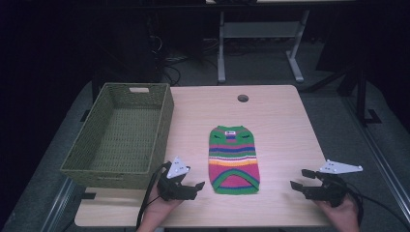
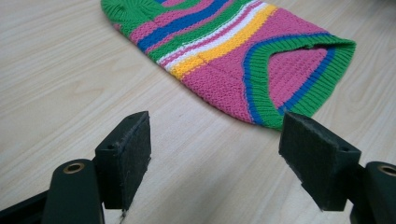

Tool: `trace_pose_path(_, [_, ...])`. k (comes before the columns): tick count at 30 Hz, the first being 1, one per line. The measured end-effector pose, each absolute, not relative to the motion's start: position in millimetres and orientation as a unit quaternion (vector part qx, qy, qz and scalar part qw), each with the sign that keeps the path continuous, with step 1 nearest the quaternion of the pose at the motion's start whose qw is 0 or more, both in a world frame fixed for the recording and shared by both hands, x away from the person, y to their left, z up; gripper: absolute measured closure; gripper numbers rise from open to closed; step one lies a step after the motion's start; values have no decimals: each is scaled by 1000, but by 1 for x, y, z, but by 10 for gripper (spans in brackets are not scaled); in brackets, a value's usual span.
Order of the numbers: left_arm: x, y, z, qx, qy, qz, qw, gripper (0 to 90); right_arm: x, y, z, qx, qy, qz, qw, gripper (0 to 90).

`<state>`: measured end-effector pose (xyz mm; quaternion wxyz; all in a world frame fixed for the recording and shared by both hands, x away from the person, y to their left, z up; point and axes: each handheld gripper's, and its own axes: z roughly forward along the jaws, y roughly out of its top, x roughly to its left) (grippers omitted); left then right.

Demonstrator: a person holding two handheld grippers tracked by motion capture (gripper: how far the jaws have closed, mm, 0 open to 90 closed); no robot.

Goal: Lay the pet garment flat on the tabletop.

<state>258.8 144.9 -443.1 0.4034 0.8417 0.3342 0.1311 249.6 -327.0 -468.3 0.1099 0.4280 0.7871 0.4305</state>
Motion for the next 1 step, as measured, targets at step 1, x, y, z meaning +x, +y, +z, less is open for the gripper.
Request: trace_pose_path(1, [259, 145, -443, 841, 334, 134, 403, 246, 252, -327, -468, 433, 783, 434, 110, 255])
